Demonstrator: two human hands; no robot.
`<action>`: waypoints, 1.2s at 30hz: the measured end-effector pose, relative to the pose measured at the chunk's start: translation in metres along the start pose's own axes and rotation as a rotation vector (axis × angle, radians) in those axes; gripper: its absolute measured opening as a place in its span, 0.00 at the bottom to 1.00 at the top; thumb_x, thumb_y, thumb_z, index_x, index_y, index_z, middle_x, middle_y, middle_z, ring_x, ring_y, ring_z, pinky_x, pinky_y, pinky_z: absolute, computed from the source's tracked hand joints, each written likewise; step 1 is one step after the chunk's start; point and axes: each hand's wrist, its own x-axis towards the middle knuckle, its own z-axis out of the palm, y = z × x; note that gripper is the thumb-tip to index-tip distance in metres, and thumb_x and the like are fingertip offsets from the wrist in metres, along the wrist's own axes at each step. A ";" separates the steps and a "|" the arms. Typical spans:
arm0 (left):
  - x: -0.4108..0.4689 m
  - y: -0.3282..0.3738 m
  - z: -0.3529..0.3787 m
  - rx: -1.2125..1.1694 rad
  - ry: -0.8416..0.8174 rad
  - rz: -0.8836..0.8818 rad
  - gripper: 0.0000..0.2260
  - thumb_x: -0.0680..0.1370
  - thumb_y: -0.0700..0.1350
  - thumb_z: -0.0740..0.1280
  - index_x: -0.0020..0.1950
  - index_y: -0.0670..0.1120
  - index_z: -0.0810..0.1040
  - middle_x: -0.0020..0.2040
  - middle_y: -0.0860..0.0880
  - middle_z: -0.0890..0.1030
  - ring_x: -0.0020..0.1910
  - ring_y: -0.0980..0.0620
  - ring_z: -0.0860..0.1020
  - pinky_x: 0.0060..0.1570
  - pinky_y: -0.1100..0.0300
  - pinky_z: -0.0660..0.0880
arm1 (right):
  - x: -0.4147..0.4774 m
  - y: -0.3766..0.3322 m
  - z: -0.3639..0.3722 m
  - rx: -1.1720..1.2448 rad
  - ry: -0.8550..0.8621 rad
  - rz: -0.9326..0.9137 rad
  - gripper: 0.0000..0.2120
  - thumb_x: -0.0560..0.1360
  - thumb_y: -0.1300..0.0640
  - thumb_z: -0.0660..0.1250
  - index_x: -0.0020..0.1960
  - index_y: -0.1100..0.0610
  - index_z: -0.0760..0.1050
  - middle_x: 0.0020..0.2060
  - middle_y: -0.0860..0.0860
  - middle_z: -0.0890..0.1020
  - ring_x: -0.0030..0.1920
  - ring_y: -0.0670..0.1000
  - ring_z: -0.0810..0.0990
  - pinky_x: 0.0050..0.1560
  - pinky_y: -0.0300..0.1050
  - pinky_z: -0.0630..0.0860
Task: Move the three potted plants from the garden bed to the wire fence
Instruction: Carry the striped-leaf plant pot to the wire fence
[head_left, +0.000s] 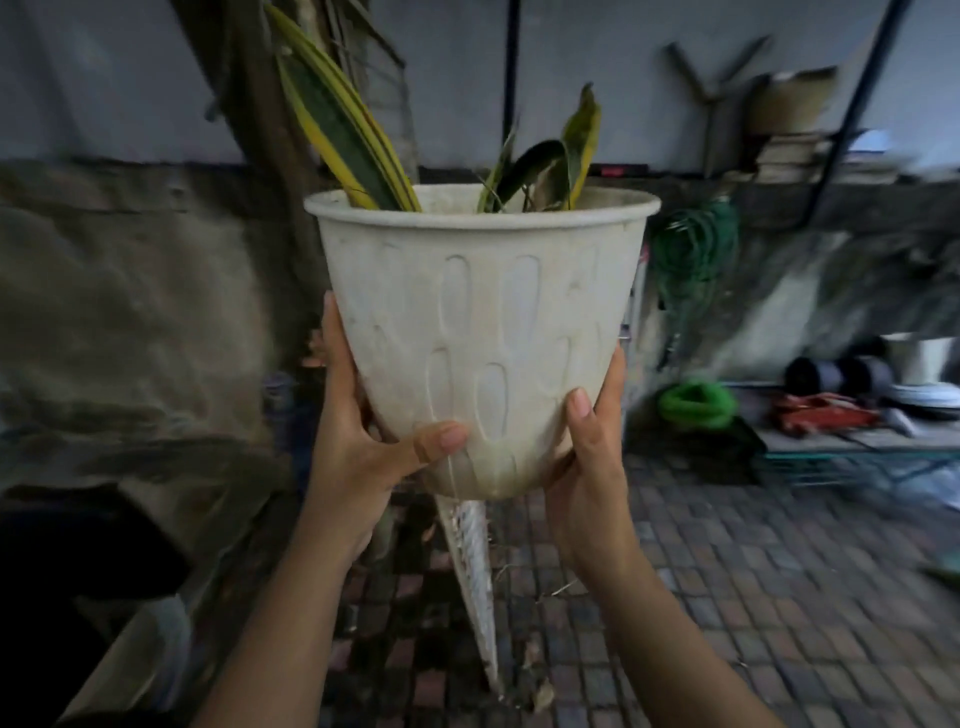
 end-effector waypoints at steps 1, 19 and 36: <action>0.012 -0.013 0.008 -0.029 -0.026 0.002 0.58 0.59 0.58 0.87 0.81 0.71 0.57 0.81 0.58 0.68 0.78 0.52 0.72 0.67 0.43 0.79 | 0.009 0.004 -0.008 -0.022 0.035 0.004 0.38 0.72 0.37 0.76 0.77 0.32 0.62 0.78 0.45 0.71 0.75 0.51 0.73 0.71 0.58 0.76; 0.150 -0.228 0.245 -0.267 -0.217 -0.018 0.61 0.61 0.56 0.86 0.85 0.60 0.53 0.84 0.49 0.62 0.81 0.44 0.66 0.73 0.30 0.70 | 0.167 0.010 -0.258 -0.201 0.291 0.037 0.50 0.65 0.31 0.78 0.80 0.43 0.60 0.75 0.49 0.74 0.73 0.56 0.76 0.66 0.67 0.78; 0.279 -0.457 0.335 -0.171 0.040 -0.141 0.57 0.64 0.51 0.85 0.86 0.55 0.55 0.83 0.44 0.64 0.80 0.37 0.66 0.71 0.26 0.69 | 0.397 0.158 -0.444 -0.103 0.128 0.530 0.41 0.71 0.32 0.73 0.79 0.45 0.64 0.76 0.52 0.73 0.75 0.62 0.73 0.59 0.76 0.77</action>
